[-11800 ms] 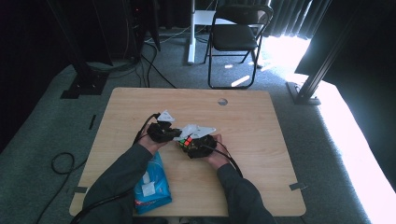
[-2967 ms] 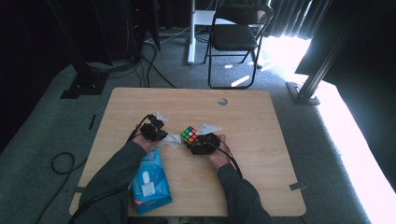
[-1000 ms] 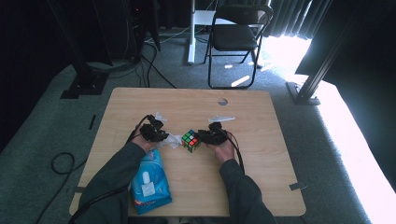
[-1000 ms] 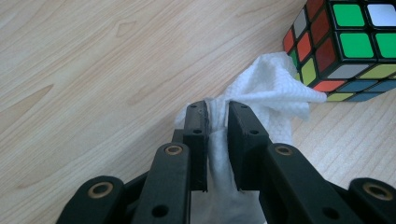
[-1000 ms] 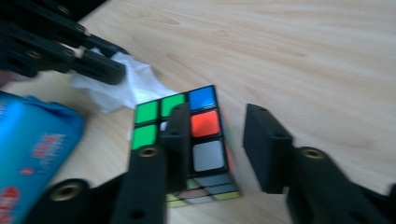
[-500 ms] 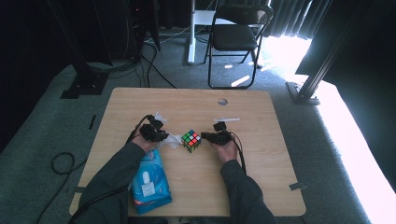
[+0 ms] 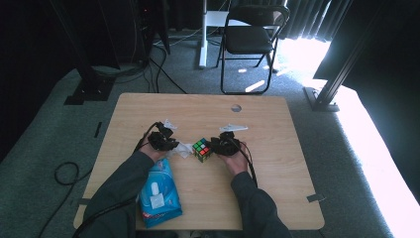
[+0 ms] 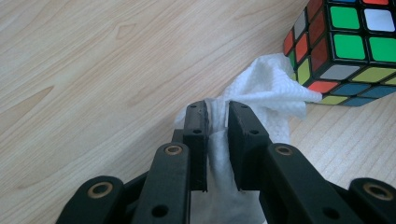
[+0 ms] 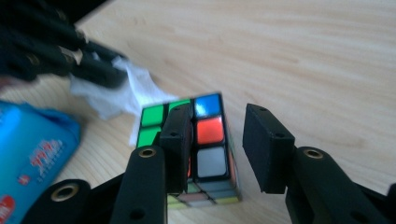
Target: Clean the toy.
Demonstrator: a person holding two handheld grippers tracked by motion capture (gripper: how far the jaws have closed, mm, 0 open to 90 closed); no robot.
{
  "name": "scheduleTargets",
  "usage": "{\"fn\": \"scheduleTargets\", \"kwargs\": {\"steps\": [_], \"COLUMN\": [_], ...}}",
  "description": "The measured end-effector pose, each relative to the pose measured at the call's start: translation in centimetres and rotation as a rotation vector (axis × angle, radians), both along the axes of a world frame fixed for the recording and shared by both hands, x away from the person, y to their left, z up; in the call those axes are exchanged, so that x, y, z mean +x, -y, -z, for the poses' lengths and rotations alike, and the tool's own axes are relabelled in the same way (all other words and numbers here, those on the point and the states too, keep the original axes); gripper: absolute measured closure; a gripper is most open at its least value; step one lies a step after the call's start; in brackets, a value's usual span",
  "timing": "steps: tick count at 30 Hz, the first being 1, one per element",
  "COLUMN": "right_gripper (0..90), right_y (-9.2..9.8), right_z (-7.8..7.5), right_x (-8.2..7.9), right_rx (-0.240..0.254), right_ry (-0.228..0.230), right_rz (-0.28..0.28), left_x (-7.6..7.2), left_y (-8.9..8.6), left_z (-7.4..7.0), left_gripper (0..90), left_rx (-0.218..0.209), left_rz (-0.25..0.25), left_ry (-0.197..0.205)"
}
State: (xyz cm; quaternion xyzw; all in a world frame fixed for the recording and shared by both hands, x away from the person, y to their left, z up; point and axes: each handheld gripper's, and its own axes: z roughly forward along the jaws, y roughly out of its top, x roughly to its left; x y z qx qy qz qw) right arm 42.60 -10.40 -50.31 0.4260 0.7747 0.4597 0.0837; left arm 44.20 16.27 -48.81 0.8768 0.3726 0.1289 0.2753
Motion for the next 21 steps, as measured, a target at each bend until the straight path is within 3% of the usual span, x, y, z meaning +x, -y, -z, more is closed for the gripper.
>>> {"fn": "scheduleTargets", "kwargs": {"steps": [1, 5, 8, 9, 10, 11, 16, 21], "right_gripper": [62.7, 62.6, 64.0, 69.5, 69.5, 69.2, 70.1, 72.5], "right_y": [-0.2, 0.1, 0.5, 0.6, 0.6, 0.7, 1.1, 2.8], "right_z": [0.1, 0.3, 0.4, 0.5, 0.5, 0.7, 1.1, 1.7], "right_x": [0.0, 0.3, 0.8, 0.9, 0.9, 1.0, 1.0, 1.5], "right_rx": [-0.019, 0.010, 0.061, 0.083, 0.083, 0.121, 0.176, 0.288], "right_ry": [0.002, -0.057, -0.123, -0.141, -0.141, -0.165, -0.195, -0.245], "right_rz": [0.002, 0.020, 0.022, 0.017, 0.017, 0.023, 0.049, 0.117], "left_x": [0.0, 0.0, 0.0, 0.0, 0.0, 0.0, 0.0, 0.0], "left_y": [0.0, 0.0, 0.1, 0.1, 0.1, 0.1, 0.0, 0.0], "left_z": [0.0, 0.0, 0.0, 0.0, 0.0, 0.0, 0.0, 0.0], "left_gripper": [78.1, 78.0, 78.0, 78.0, 78.0, 78.0, 78.0, 78.0], "left_rx": [-0.001, 0.002, 0.002, 0.002, 0.002, 0.003, 0.000, -0.001], "left_rz": [0.000, 0.000, -0.002, -0.002, -0.002, -0.003, -0.001, 0.001], "left_ry": [0.000, -0.002, -0.002, -0.002, -0.002, -0.002, -0.002, -0.003]}}
